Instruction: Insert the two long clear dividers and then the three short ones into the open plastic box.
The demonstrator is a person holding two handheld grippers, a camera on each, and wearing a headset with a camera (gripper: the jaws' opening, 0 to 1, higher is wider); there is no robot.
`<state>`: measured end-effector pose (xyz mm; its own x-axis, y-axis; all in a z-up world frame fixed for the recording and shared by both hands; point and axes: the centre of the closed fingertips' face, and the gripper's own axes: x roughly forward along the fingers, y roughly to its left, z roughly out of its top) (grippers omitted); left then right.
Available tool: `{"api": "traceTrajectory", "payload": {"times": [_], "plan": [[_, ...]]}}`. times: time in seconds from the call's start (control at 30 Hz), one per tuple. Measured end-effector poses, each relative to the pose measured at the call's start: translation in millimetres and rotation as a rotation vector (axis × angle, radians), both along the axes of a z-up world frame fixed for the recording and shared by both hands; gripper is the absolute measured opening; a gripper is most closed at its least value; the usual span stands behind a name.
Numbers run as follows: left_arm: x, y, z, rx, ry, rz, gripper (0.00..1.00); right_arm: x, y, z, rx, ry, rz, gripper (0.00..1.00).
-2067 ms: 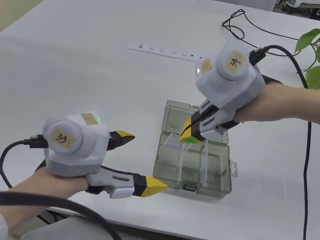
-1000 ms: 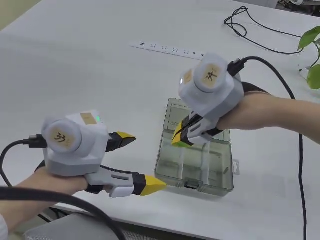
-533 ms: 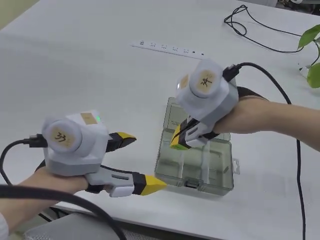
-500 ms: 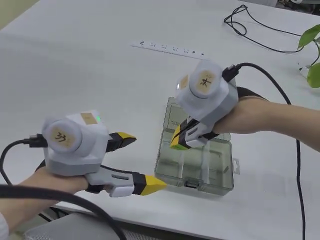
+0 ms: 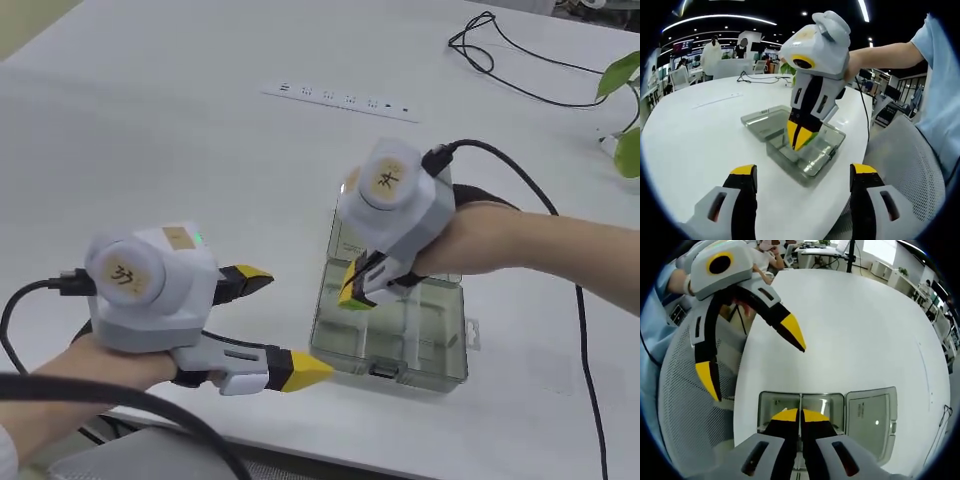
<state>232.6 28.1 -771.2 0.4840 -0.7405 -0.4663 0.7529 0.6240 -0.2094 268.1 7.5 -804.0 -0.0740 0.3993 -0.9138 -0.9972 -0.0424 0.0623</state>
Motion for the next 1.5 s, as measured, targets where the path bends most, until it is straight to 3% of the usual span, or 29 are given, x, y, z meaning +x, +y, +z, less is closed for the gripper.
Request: {"api": "traceTrajectory", "payload": {"times": [0.43,1.07,1.23,1.5], "plan": [[0.2,-3.5,2.1,-0.003,-0.004,-0.010,0.76,-0.6,-1.2,-5.1,-0.033,-0.005,-0.001,0.02],[0.9,-2.4,1.1,0.001,-0.002,-0.012,0.76,-2.1,-2.6,-4.5,-0.009,-0.023,0.052,0.04],[1.0,-2.0,1.3,0.004,-0.004,-0.011,0.76,-5.5,-3.9,0.5,0.046,-0.014,0.041,0.19],[1.0,-3.4,0.5,0.004,0.000,-0.014,0.76,-12.8,-2.5,16.9,0.186,-0.004,0.025,0.44]]}}
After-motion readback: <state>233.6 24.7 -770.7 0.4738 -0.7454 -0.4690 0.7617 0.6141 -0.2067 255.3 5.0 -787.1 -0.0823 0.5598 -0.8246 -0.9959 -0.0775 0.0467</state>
